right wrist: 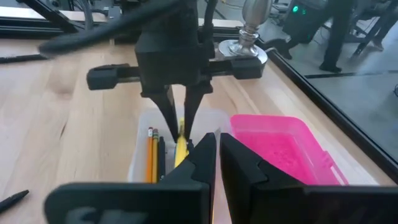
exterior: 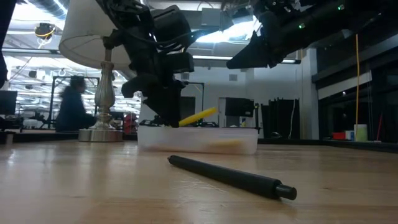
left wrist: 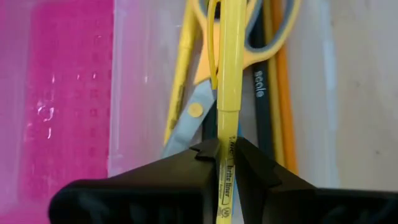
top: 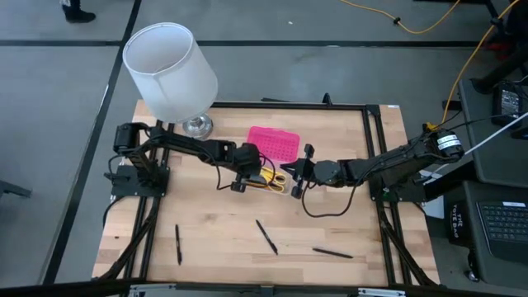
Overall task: Pick & place school supplies into a supply box
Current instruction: Put the yellow pen into the transparent supply box, then put the black pen into the transparent supply box
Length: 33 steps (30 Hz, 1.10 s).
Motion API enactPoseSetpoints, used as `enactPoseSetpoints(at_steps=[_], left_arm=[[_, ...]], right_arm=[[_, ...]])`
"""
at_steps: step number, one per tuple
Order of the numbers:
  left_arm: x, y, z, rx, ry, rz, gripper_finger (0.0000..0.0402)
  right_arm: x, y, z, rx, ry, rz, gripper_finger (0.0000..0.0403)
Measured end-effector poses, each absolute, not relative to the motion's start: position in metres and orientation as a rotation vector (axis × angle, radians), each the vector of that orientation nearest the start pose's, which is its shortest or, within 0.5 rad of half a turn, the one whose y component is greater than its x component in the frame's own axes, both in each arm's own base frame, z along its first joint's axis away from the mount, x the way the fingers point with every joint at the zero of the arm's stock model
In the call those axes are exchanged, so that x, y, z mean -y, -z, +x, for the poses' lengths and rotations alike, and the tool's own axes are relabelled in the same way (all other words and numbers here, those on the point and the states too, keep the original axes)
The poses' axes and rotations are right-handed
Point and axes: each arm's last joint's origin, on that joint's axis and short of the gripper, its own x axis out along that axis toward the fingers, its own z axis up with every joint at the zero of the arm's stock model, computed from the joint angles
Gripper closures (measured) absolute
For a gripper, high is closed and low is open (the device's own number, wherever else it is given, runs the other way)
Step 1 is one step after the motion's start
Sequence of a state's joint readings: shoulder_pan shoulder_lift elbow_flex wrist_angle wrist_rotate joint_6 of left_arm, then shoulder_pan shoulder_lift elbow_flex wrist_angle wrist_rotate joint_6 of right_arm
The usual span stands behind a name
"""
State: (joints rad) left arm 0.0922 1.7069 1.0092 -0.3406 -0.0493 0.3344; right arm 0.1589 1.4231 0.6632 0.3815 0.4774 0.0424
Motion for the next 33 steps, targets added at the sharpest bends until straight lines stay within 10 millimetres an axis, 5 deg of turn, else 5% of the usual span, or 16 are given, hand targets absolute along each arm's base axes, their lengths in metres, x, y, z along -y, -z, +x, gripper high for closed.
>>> enactPoseSetpoints(at_steps=[23,33], left_arm=[[-0.019,-0.172,0.33,-1.038,0.091,0.285,0.0307],[-0.013,-0.215,0.313,-0.931,0.103,0.331,0.0311]], right_arm=[[-0.032,-0.205,0.285,-0.354,0.322,-0.076,0.0375],[-0.032,-0.204,0.285,-0.358,0.322,-0.078,0.0375]])
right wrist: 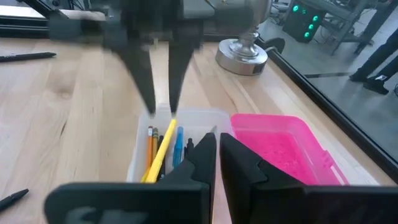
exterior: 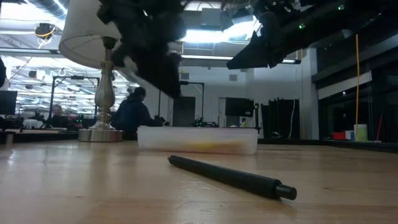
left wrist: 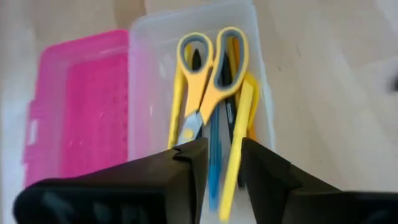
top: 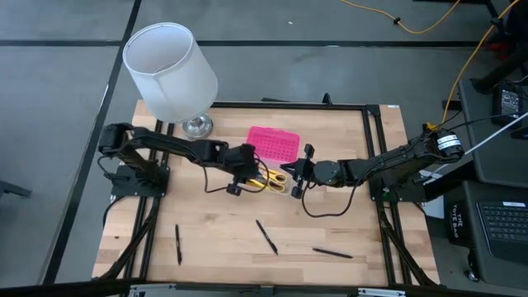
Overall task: Pick & place school supplies into a supply box
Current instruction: Put the black pen into the transparent supply box
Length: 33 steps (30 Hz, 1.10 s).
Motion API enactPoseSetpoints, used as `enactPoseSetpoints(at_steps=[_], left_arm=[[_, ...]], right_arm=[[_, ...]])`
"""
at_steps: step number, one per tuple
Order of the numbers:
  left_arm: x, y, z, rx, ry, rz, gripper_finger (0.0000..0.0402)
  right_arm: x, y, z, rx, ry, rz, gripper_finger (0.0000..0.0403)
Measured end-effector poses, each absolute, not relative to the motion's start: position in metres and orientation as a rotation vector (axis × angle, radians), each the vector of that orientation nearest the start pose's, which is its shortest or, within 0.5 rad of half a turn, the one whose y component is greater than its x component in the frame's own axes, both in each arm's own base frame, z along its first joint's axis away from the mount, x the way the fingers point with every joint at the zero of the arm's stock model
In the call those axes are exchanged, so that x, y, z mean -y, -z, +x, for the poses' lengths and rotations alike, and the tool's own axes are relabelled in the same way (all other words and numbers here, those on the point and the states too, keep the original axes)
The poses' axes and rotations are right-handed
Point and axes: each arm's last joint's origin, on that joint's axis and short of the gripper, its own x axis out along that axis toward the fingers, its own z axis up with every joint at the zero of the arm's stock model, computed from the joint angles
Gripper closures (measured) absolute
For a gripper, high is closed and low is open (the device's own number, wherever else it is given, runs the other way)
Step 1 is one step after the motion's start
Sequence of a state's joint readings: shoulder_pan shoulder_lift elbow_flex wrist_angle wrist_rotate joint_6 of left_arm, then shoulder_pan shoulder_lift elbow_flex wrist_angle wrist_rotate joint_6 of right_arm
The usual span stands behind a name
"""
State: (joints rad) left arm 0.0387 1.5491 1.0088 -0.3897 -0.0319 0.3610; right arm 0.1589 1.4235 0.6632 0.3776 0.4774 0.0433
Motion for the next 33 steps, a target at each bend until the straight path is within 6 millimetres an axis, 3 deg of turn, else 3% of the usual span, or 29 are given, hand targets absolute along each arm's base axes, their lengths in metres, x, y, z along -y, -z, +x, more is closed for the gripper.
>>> enactPoseSetpoints(at_steps=[7,13,17,22,26,33], left_arm=[[-0.011,-0.244,0.265,-0.802,0.056,0.288,0.0357],[-0.01,-0.243,0.227,-0.575,0.015,0.25,0.0396],[-0.008,-0.241,0.209,-0.416,0.017,0.185,0.0399],[-0.006,-0.236,0.196,-0.3,0.032,0.139,0.0396],[-0.007,-0.233,0.192,-0.285,0.022,0.139,0.0396],[-0.007,-0.233,0.193,-0.286,0.01,0.217,0.0396]], right_arm=[[-0.033,-0.204,0.285,-0.367,0.283,-0.072,0.0375],[-0.036,-0.202,0.286,-0.387,0.184,-0.055,0.0375],[-0.038,-0.202,0.286,-0.386,0.145,-0.022,0.0375],[-0.043,-0.197,0.284,-0.445,0.002,0.09,0.0375],[-0.055,-0.196,0.281,-0.595,-0.039,0.187,0.0393],[-0.087,-0.222,0.273,-0.865,0.034,0.282,0.0397]])
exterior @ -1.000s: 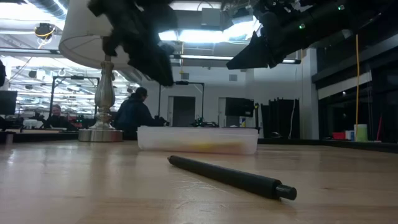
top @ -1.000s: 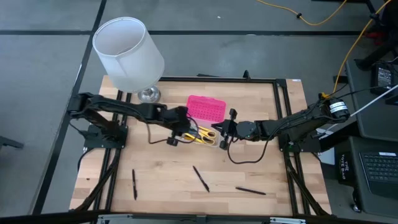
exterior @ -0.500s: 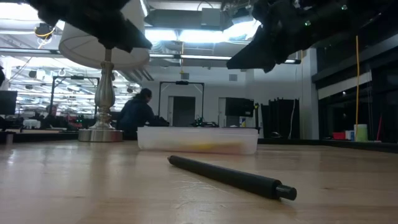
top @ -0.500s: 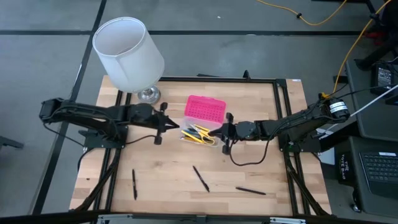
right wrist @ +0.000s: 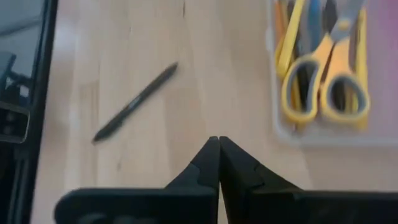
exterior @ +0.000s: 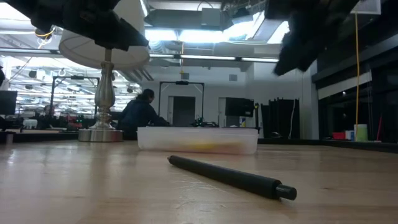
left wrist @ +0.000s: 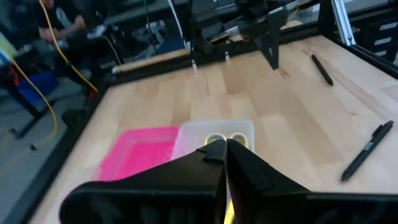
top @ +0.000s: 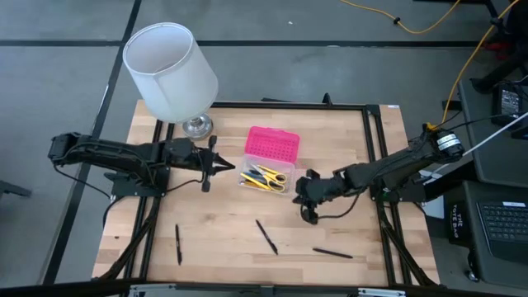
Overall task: Pick & place school supplies into a supply box
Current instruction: Put the black pen into the transparent supply box
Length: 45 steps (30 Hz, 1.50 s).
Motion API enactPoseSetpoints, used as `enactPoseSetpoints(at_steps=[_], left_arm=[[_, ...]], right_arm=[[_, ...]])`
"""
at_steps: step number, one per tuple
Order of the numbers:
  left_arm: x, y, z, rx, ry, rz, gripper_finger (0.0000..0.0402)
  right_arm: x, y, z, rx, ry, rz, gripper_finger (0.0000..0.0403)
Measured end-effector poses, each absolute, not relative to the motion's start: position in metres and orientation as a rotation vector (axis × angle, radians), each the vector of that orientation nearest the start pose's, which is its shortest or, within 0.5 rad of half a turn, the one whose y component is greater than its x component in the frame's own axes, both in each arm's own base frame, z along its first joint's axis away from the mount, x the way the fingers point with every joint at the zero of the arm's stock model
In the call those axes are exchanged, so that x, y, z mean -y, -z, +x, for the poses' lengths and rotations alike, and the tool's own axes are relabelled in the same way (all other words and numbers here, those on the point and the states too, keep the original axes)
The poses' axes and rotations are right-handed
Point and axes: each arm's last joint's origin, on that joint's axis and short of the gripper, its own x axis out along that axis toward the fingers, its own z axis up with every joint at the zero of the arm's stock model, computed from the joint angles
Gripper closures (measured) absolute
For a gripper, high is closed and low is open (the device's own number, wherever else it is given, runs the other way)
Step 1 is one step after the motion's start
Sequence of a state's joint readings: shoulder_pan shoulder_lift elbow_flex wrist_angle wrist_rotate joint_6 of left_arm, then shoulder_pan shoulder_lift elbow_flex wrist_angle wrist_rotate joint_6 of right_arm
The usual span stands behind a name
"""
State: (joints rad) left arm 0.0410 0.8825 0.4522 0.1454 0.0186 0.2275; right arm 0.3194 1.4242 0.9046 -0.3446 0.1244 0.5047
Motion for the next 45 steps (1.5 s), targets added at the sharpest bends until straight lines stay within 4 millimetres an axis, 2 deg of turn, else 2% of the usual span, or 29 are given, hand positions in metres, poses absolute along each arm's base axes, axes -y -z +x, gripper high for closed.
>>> enactPoseSetpoints(at_steps=[9,21,26,31,39,45], left_arm=[[-0.007,-0.24,0.195,-0.207,0.004,0.244,0.0396],[-0.007,-0.24,0.195,-0.203,0.003,0.239,0.0396],[-0.007,-0.241,0.195,-0.202,0.003,0.239,0.0396],[-0.007,-0.241,0.195,-0.202,0.003,0.239,0.0395],[-0.007,-0.241,0.195,-0.202,0.003,0.24,0.0395],[-0.007,-0.241,0.195,-0.202,0.003,0.241,0.0395]], right_arm=[[-0.124,-0.252,0.252,-1.027,0.111,0.364,0.0399],[-0.163,-0.252,0.219,-1.164,0.136,0.525,0.04],[-0.18,-0.239,0.214,-1.217,0.182,0.562,0.0401],[-0.198,-0.219,0.216,-1.356,0.217,0.614,0.0401],[-0.226,-0.211,0.22,-1.432,0.222,0.599,0.0393],[-0.235,-0.202,0.215,-1.479,0.227,0.588,0.0391]])
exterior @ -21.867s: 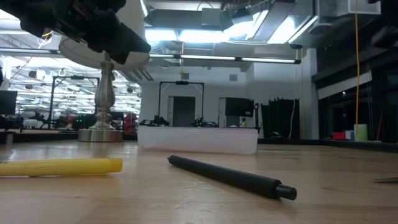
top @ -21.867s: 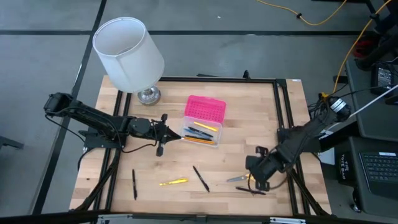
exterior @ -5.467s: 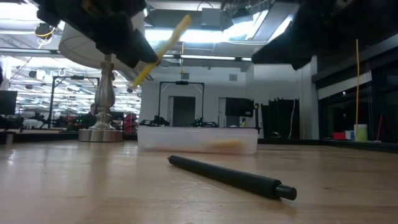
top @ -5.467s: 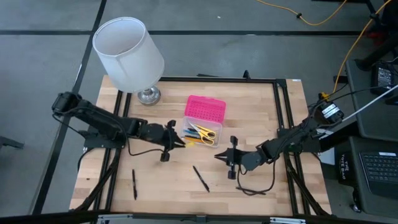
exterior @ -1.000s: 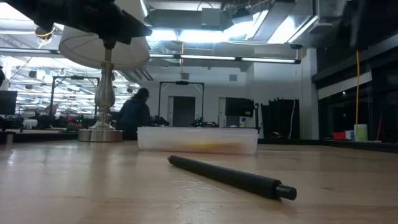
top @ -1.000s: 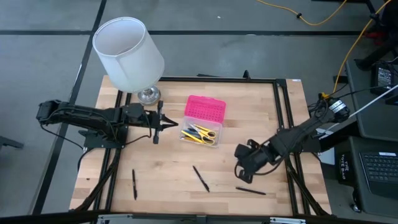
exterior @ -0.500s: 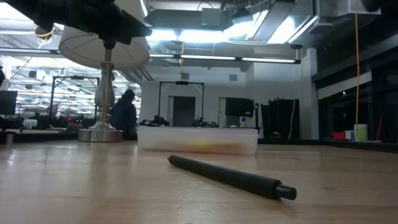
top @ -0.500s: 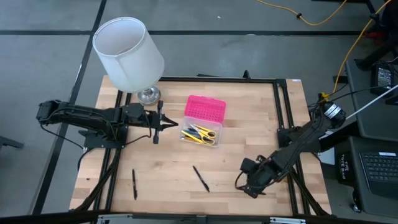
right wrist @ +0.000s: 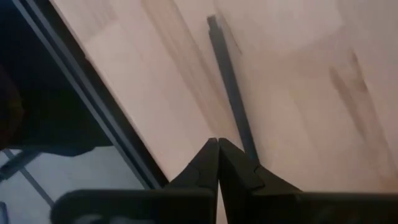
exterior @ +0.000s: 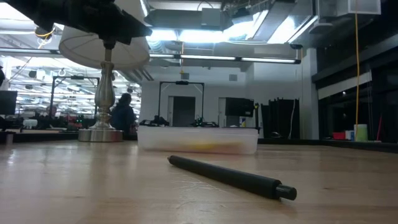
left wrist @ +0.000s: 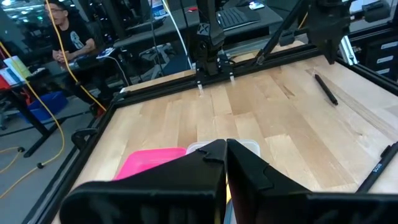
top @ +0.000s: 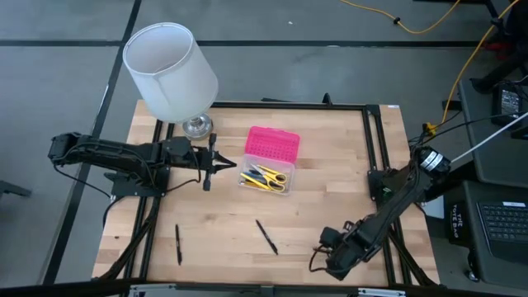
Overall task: Pick & place school supplies into a supply box
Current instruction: Put the black pen into the transparent supply box
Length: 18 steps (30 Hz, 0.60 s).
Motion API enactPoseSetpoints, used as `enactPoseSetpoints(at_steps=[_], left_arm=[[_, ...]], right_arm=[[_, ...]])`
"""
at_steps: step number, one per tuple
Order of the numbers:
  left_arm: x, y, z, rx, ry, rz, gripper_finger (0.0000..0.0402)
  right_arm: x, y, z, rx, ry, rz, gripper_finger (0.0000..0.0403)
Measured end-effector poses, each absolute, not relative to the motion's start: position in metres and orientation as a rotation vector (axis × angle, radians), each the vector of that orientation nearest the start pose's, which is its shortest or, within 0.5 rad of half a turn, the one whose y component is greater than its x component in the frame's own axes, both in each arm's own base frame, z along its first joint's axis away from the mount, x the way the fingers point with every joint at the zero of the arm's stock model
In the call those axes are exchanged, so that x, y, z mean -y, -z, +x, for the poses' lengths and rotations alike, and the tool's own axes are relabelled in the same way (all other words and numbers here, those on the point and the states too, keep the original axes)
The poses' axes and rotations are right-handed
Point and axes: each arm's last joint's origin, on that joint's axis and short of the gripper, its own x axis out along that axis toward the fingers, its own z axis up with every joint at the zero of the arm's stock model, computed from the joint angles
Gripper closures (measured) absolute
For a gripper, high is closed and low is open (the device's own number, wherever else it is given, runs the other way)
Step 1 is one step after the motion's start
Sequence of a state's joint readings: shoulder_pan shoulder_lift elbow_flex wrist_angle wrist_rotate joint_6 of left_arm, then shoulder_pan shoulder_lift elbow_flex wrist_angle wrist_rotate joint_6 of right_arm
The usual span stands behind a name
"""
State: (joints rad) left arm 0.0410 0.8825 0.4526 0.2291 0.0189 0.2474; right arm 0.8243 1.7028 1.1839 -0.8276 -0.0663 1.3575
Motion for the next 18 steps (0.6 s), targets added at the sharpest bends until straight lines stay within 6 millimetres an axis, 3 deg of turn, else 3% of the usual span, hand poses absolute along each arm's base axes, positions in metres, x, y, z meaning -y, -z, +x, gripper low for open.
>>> enactPoseSetpoints(at_steps=[7,18], left_arm=[[-0.0075,-0.2405,0.1946,-0.202,0.003,0.241,0.0395],[-0.0074,-0.2405,0.1946,-0.202,0.003,0.241,0.0396]], right_arm=[[-0.2372,-0.1968,0.2114,-1.495,0.227,0.528,0.0387],[-0.236,-0.1962,0.2091,-1.43,0.27,0.466,0.0305]])
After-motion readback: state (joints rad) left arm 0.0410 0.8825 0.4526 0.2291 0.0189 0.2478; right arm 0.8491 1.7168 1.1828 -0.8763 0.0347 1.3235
